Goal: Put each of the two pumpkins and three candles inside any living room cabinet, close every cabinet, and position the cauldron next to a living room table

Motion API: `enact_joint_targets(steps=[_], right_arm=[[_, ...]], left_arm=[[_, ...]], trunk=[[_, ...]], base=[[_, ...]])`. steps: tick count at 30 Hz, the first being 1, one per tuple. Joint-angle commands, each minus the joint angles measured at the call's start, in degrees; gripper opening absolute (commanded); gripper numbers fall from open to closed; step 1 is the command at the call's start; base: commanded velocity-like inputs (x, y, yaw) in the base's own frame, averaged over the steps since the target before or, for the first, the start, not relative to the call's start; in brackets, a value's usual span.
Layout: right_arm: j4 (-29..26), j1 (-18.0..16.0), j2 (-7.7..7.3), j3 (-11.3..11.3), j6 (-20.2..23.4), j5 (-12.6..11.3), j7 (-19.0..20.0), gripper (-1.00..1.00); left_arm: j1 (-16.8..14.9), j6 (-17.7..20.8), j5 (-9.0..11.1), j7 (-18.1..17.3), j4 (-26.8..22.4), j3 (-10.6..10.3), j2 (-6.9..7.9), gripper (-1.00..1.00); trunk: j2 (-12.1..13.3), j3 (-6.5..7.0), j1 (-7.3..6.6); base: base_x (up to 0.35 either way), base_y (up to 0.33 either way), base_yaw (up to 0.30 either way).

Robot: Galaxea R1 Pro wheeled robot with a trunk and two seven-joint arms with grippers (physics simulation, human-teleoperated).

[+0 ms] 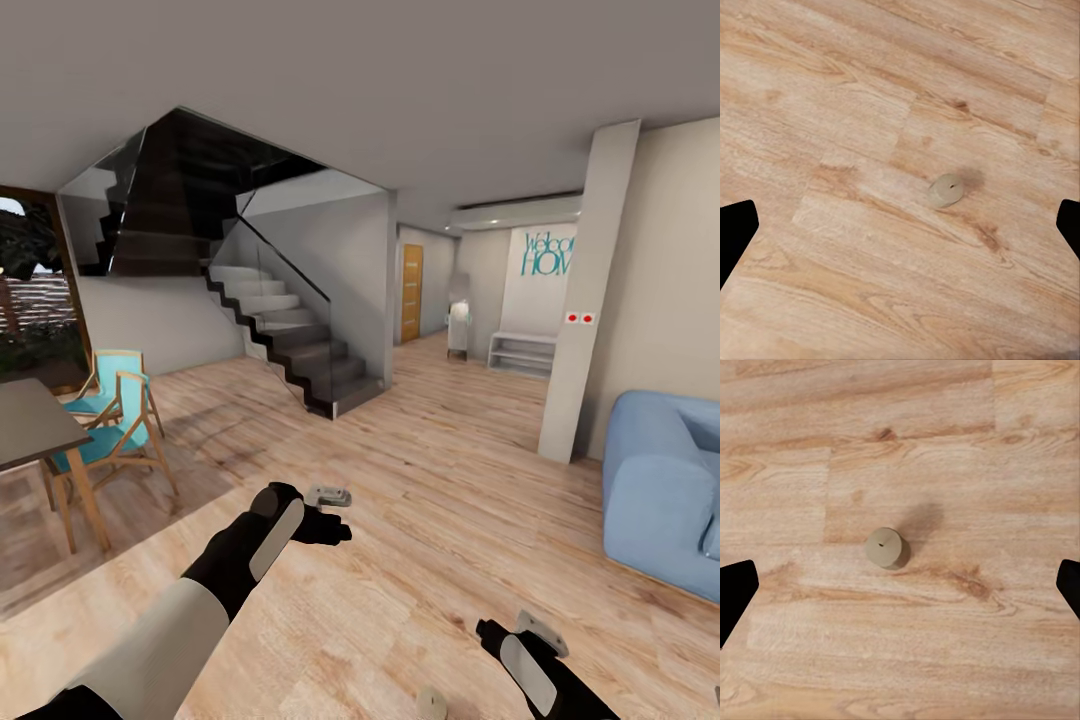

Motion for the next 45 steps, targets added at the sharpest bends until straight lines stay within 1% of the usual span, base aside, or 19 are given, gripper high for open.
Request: enact_joint_targets(steps=[1,27,30,31,33,34,35,36,38,40,41,43,44,45], right_arm=[[-0.12,-0.02,-0.09,0.47,0.25,-0.25,-0.47,1.0],[-0.11,-0.02,-0.09,0.72,0.31,-0.15,-0.47,1.0],[-0.24,-0.04,-0.09,2.52,0.33,0.2,-0.47,1.0],[-0.39,-0.05,-0.09,3.75,0.38,0.36,-0.62,1.0],[-0.45,-0.13,-0.09,4.71,0.7,0.45,-0.88,1.0],[-0.36,-0.28,-0.09,5.05,1.14,0.46,-0.97,1.0],[-0.2,-0.65,-0.09,5.59,2.98,0.5,-1.14,1.0],[-0.12,-1.45,-0.09,5.9,6.1,0.54,-1.21,1.0],[0.32,-4.99,0.04,6.24,12.49,0.58,-1.29,1.0],[1.25,-7.04,0.38,6.34,14.56,0.61,-1.31,1.0],[2.84,-8.79,0.95,6.45,15.94,0.65,-1.32,1.0],[4.89,-10.01,1.67,6.61,16.82,0.85,-1.28,1.0],[6.85,-10.79,2.47,6.93,17.32,1.42,-1.24,1.0],[7.62,-11.07,2.89,7.13,17.48,1.89,-1.23,1.0]], left_arm=[[-0.05,0.15,0.61,0.57,-0.05,-0.1,0.01,1.0],[-0.06,0.15,0.61,0.58,-0.05,-0.05,0.01,1.0],[-0.06,0.15,0.61,0.56,-0.05,-0.08,0.01,1.0],[-0.09,0.15,0.61,0.56,-0.05,-0.09,0.01,1.0],[-0.09,0.18,0.61,0.56,-0.05,-0.09,0.01,1.0],[-0.1,0.19,0.61,0.56,-0.05,-0.09,0.01,1.0],[-0.11,0.21,0.61,0.56,-0.05,-0.08,0.01,1.0],[-0.12,0.22,0.61,0.56,-0.05,-0.05,0.01,1.0],[-0.12,0.17,0.61,0.56,-0.05,0.01,0.01,1.0],[-0.13,0.2,0.61,0.56,-0.05,0.04,0.01,1.0],[-0.13,0.21,0.63,0.53,-0.05,0.07,0.01,1.0],[-0.11,0.22,0.67,0.51,-0.05,0.12,0.01,1.0],[-0.12,0.21,0.71,0.51,-0.05,0.17,0.01,1.0],[-0.12,0.19,0.73,0.52,-0.05,0.2,0.01,1.0]], trunk=[[-0.47,-0.36,0.23],[-10.9,-7.45,5.94],[-12.1,-8.18,6.6],[-12.5,-8.39,6.82],[-13.3,-8.79,7.26],[-13.71,-8.99,7.48],[-14.11,-9.18,7.7],[-14.51,-9.36,7.92],[-15.31,-9.73,8.36],[-16.11,-10.09,8.8],[-16.51,-10.27,9.01],[-17.31,-10.63,9.45],[-17.31,-10.63,9.45],[-17.31,-10.63,9.45]], base=[[0.0,0.0,0.0],[0.0,0.0,0.0],[0.0,0.0,0.0],[0.0,0.0,0.0],[0.0,0.0,0.0],[0.0,0.0,0.0],[0.0,0.0,0.0],[0.0,0.0,0.0],[0.0,0.0,0.0],[0.0,0.0,0.0],[0.0,0.0,0.0],[0.0,0.0,0.0],[0.0,0.0,0.0],[0.0,0.0,0.0]])
